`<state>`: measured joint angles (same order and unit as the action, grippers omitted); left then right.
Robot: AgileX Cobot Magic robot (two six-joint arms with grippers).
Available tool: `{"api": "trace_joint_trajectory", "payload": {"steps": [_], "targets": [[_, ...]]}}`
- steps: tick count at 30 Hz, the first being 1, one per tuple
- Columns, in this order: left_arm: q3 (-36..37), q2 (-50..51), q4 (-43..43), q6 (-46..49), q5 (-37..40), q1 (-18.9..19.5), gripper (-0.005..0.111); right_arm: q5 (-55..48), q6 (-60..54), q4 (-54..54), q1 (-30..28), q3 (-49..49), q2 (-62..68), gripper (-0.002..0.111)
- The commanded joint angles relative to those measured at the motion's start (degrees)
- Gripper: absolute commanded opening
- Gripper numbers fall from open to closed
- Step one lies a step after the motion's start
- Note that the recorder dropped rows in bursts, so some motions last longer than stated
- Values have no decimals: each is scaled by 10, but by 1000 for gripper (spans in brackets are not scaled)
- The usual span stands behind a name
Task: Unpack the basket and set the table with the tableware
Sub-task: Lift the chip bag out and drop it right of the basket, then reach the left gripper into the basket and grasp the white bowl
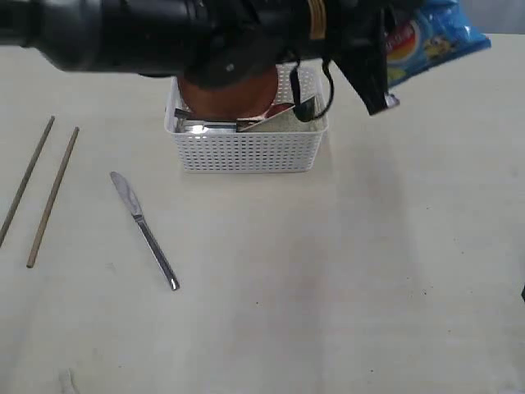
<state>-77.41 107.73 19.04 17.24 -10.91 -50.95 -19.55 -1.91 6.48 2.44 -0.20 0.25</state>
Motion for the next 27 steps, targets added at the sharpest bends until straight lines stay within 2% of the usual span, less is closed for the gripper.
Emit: {"api": "trace_joint_trajectory", "payload": {"steps": [1,5,7,12,14,16,18,19,20,21,22,23,24,25,26,27], "targets": [[3,43,-5,-17,-37,-29,0,2,0,3,0,2,-2,0],[3,66,-5,-17,-37,-35,4,2,0,3,0,2,-2,0],[3,69,-5,-17,-36,-31,15,2,0,3,0,2,-2,0],[3,62,-5,-17,-35,-24,56,2,0,3,0,2,-2,0],[2,56,-5,-17,-16,-22,62,2,0,3,0,2,-2,0],[0,45,-8,-17,18,-22,60,2,0,3,0,2,-2,0],[-13,31,-55,-17,80,-22,57,2,0,3,0,2,-2,0],[-39,20,-107,-17,156,-16,52,2,0,3,0,2,-2,0],[-57,16,-134,-17,200,-7,49,2,0,3,0,2,-2,0],[-96,16,-190,-18,284,13,46,2,0,3,0,2,-2,0],[-117,16,-213,-18,329,28,45,2,0,3,0,2,-2,0],[-155,23,-260,-18,419,59,45,2,0,3,0,2,-2,0],[-175,27,-292,-18,464,78,45,2,0,3,0,2,-2,0],[-204,39,-358,8,540,116,45,2,0,3,0,2,-2,0],[-216,48,-398,34,582,133,45,2,0,3,0,2,-2,0],[-226,67,-478,87,646,160,45,2,0,3,0,2,-2,0]]}}
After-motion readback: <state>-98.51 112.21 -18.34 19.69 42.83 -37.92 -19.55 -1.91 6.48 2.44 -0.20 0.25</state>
